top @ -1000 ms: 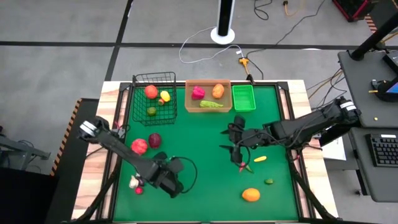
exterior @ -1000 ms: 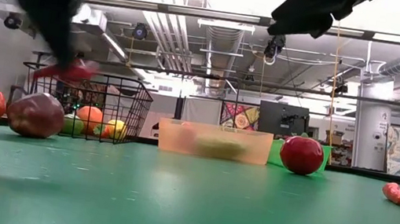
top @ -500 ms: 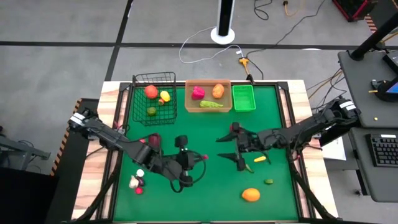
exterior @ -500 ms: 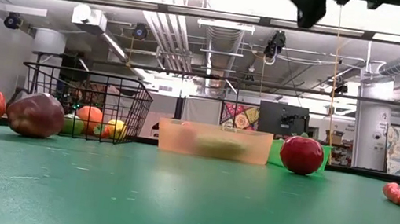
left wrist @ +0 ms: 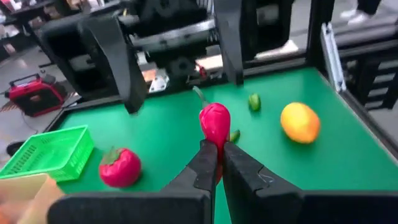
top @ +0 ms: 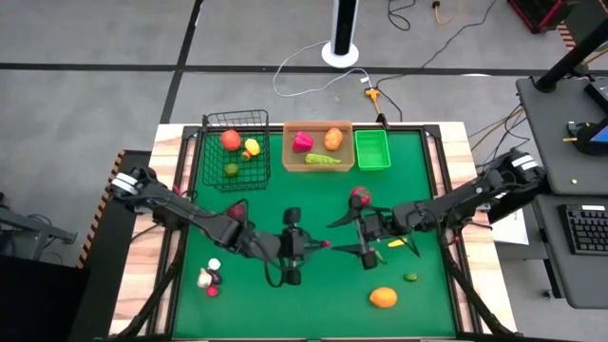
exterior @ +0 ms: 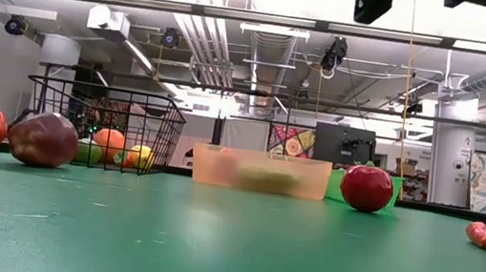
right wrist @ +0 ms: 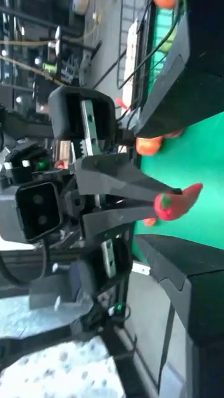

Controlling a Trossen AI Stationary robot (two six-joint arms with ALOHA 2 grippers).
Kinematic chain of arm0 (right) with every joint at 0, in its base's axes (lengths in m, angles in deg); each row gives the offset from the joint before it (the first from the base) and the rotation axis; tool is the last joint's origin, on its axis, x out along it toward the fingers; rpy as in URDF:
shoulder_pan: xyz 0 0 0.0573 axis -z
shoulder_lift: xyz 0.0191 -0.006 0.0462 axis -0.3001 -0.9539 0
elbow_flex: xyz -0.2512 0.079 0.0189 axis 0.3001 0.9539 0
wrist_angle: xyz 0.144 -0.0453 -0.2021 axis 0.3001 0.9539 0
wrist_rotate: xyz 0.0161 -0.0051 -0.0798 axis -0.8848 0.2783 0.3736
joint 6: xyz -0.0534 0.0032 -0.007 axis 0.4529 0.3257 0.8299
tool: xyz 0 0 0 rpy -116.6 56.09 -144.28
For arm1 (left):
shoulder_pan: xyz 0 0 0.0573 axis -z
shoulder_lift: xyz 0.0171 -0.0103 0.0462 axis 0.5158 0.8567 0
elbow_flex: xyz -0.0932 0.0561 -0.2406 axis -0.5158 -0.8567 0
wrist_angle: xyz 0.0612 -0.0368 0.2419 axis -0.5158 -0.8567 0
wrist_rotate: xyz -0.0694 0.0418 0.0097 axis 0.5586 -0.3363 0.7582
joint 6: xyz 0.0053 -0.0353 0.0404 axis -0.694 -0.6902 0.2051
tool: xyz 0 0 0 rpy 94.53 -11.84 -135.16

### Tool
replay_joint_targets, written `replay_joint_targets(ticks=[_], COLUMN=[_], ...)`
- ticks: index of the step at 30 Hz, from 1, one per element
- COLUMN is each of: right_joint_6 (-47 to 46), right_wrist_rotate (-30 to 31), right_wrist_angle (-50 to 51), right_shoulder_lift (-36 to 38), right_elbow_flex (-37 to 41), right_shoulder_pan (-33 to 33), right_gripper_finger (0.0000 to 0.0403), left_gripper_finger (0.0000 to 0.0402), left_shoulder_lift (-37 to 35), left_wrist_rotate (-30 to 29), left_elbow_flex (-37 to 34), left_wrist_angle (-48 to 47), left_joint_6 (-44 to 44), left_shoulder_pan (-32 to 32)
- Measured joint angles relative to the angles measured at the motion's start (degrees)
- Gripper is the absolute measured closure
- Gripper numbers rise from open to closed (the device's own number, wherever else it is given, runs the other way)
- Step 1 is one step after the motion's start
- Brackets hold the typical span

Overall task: Sort produce into baskets
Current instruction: Put the red chili pepper into the green basket

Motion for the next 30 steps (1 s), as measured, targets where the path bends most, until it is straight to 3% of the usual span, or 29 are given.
replay_joint_targets(ticks=[5,13,22,30], right_joint_6=[0.3,0.0,-1.1,-1.4], right_wrist_rotate=[1.7,1.8,1.8,1.7], right_wrist_angle=[-2.7,-5.8,-5.8,-5.8], right_shoulder_lift=[-3.1,-5.6,-6.0,-6.0], right_elbow_flex=[0.0,-0.4,-0.4,-0.4], right_shoulder_pan=[0.0,0.0,0.0,0.0], right_gripper_finger=[0.0145,0.0160,0.0216,0.0291], left_gripper_finger=[0.0400,0.0400,0.0401,0.0400], left_shoulder_lift=[-0.6,-0.7,-0.7,-0.7], left_wrist_rotate=[0.5,0.4,-1.2,-2.2], left_elbow_flex=[-4.0,-5.3,-5.3,-5.3], left_wrist_angle=[8.6,9.5,9.4,9.3], left_joint_6=[0.0,-0.4,-0.4,-0.4], left_shoulder_pan=[-0.1,-0.1,-0.1,-0.1])
